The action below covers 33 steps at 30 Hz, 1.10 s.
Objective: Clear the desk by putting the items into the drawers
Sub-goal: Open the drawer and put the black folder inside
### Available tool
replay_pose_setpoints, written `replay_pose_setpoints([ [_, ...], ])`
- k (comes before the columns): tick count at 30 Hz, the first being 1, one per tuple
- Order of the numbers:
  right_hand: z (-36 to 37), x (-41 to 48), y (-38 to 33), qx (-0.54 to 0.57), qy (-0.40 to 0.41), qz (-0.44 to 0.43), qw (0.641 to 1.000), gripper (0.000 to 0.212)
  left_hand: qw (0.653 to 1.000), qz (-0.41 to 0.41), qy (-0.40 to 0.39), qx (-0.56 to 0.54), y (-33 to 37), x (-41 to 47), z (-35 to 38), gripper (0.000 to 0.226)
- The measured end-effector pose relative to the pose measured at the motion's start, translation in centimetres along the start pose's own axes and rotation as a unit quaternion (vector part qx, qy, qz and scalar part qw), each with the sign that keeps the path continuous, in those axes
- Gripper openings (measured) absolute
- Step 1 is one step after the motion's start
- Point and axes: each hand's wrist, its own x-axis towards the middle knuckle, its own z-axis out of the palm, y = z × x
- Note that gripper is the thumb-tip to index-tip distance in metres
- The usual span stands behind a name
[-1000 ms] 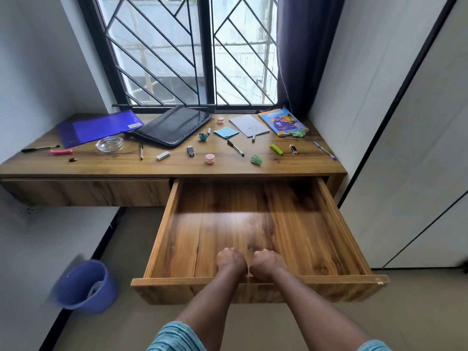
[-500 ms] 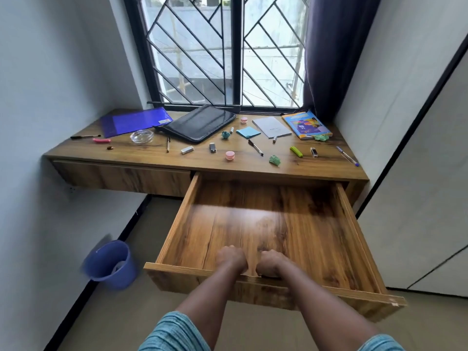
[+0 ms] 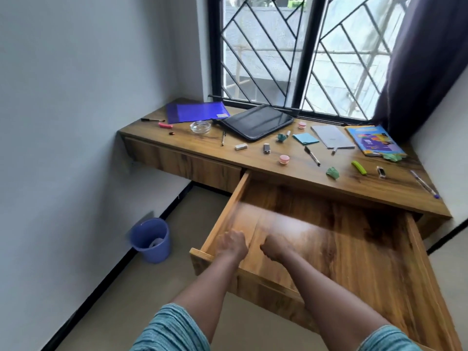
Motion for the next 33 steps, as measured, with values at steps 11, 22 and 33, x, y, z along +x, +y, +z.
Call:
replay_pose_setpoints([
  [11,2.3,13.6,-15.8,0.073,0.115,0.107,0.985,0.031,0.998,-0.043,0.035,-0.016,-12.6,12.8,-6.7,0.032],
  [22,0.9,26.4,-26.3,0.183,0.193,0.208,0.941,0.032,0.998,-0.025,0.03,-0.042,-20.2,28.8,-12.1,0.032],
  [33,-8.3,36.6,-21.9,0.269,0.295,0.273,0.875,0.032,0.993,0.011,0.005,-0.116,-16.4,42.2,-15.4,0.036],
])
